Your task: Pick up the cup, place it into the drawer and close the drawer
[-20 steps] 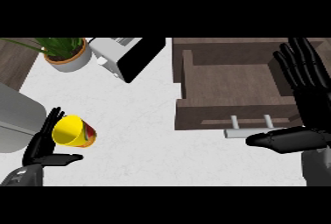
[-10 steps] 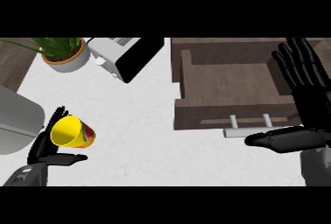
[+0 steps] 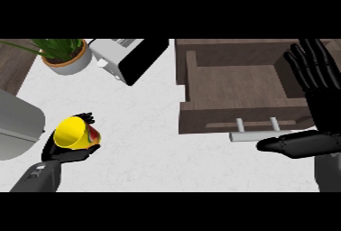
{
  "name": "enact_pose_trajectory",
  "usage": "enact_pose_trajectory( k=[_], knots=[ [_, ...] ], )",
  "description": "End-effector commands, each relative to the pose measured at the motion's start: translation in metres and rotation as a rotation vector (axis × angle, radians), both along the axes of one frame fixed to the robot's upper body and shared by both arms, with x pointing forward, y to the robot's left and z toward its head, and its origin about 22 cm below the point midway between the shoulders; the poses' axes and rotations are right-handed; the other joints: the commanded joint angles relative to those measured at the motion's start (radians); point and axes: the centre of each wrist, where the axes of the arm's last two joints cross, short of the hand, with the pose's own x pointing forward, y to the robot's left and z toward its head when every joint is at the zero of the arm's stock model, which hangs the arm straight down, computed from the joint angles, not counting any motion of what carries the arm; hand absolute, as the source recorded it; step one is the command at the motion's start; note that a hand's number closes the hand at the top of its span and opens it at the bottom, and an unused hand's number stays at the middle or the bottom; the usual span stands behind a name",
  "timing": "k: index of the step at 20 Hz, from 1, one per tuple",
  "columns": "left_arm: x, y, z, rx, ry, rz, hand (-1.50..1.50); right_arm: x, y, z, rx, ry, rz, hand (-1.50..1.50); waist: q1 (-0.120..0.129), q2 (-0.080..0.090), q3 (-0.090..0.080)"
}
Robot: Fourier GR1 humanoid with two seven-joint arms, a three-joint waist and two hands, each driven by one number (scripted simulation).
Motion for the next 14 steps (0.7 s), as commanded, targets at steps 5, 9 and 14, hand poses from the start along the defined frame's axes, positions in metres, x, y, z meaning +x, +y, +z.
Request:
enact_pose_trajectory(
  k=[5, 9, 14],
  knots=[
    [0.008, -0.008, 0.005, 0.141, -0.327, 0.111, 1.5, 0.002, -0.007, 0.003, 0.0, -0.005, -0.013, -1.5, 0.002, 0.0, 0.001],
    [0.02, -0.041, 0.0, 0.137, -0.346, 0.291, 1.5, 0.007, -0.001, 0.01, 0.003, -0.026, -0.013, -1.5, 0.005, 0.001, 0.001],
    [0.032, -0.075, -0.001, 0.014, -0.391, 0.384, 1.5, -0.002, -0.012, -0.005, -0.004, 0.026, -0.029, -1.5, 0.011, -0.007, 0.004]
  ],
)
